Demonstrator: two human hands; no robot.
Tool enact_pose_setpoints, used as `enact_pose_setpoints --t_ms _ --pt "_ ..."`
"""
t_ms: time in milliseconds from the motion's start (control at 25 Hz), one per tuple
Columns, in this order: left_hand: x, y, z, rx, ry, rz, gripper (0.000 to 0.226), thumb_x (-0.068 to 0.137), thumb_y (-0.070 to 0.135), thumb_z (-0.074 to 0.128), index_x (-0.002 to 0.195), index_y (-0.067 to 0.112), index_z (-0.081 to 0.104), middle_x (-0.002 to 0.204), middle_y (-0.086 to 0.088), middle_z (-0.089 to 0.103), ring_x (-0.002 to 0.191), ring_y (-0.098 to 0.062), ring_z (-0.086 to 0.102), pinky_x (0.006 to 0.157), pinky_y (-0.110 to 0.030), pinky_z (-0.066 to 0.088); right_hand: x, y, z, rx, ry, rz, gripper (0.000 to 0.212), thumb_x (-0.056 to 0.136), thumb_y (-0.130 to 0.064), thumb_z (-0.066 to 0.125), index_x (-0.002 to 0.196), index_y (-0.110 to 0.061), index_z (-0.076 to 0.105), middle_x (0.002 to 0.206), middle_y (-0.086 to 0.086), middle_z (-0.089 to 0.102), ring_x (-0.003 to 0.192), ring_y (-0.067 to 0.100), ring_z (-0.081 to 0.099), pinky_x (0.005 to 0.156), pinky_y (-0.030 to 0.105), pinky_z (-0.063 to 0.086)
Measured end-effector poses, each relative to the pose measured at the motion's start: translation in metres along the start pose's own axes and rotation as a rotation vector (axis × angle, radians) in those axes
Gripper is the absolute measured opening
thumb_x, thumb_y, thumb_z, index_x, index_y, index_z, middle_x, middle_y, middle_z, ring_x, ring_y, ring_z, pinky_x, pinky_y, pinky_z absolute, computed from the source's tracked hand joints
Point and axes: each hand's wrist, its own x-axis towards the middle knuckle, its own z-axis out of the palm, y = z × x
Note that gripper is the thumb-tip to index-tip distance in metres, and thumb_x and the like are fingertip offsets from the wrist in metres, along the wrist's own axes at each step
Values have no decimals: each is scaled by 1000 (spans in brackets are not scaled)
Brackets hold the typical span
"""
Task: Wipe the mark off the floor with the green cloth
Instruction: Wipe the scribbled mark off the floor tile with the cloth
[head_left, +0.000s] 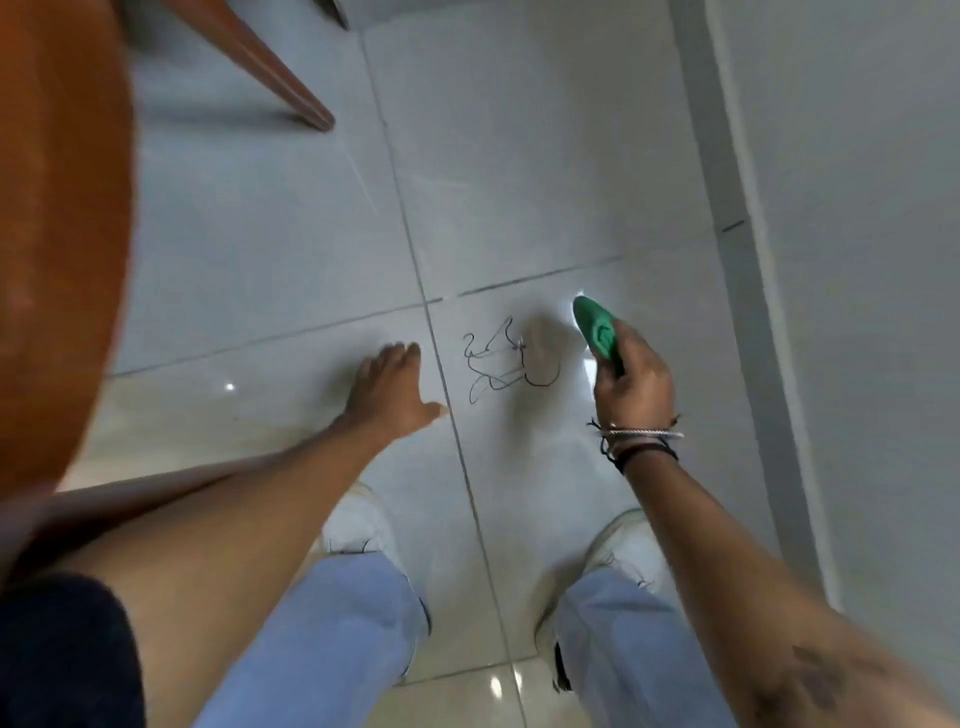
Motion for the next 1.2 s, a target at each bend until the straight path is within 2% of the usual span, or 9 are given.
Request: enact_pose_setpoints --t_ms 80,200,480,680,880,960,1080,1120,1200 --pt "42 -15 31 111 -11 -35 116 71 60 74 153 6 13 162 -20 12 150 -34 12 123 -48 14 -12 27 67 -171 -284 -191 50 80 2 63 130 2 56 122 28 65 105 42 64 91 45 50" --pt "72 -24 70 198 -73 -75 132 63 60 81 155 13 -3 164 -19 -9 152 -35 -3 123 -50 7 -63 55 131 -519 -731 -409 71 88 -41 50 148 -7 32 159 16 28 143 36 30 117 54 19" --pt "81 -28 104 336 -3 -142 143 61 34 92 153 21 -16 164 -15 -14 151 -38 2 123 -50 14 -38 84 136 -661 -536 -506 80 87 -66 27 151 -18 28 162 0 22 147 27 25 116 59 1" --pt "80 -30 101 297 -32 -123 144 60 36 91 153 21 -18 163 -15 -18 150 -41 -4 123 -51 14 -50 64 143 -481 -336 89 86 83 -69 29 152 -17 25 163 3 18 149 29 13 114 61 13" --pt "80 -29 98 280 -31 -107 144 61 36 91 153 18 -18 162 -19 -18 150 -44 -4 123 -50 16 -75 53 146 -516 -664 -670 73 85 -65 32 140 -20 51 154 -2 41 143 26 35 114 60 8" --pt "80 -29 100 293 -32 -105 145 61 36 91 152 17 -20 162 -20 -20 149 -45 -5 123 -50 16 -38 63 147 -488 -441 -494 67 87 -60 35 140 -21 50 153 -1 43 140 27 40 112 63 15" --pt "79 -29 103 308 -15 -106 145 62 34 92 152 16 -20 161 -21 -19 149 -46 -5 122 -49 19 3 44 166 -400 -207 91 72 89 -62 31 149 -21 33 161 -1 26 147 26 20 112 63 13" --pt "79 -28 103 314 -10 -101 144 62 32 91 152 16 -20 162 -21 -18 149 -46 -3 122 -48 21 1 29 172 -366 -221 115 76 89 -65 31 149 -19 32 161 1 25 148 28 17 112 63 13" --pt "78 -29 100 311 -6 -96 139 66 28 90 153 16 -18 162 -22 -16 149 -47 -1 121 -48 23 -30 23 177 -427 -423 -299 78 88 -65 35 147 -14 37 158 4 32 147 31 21 111 68 16"
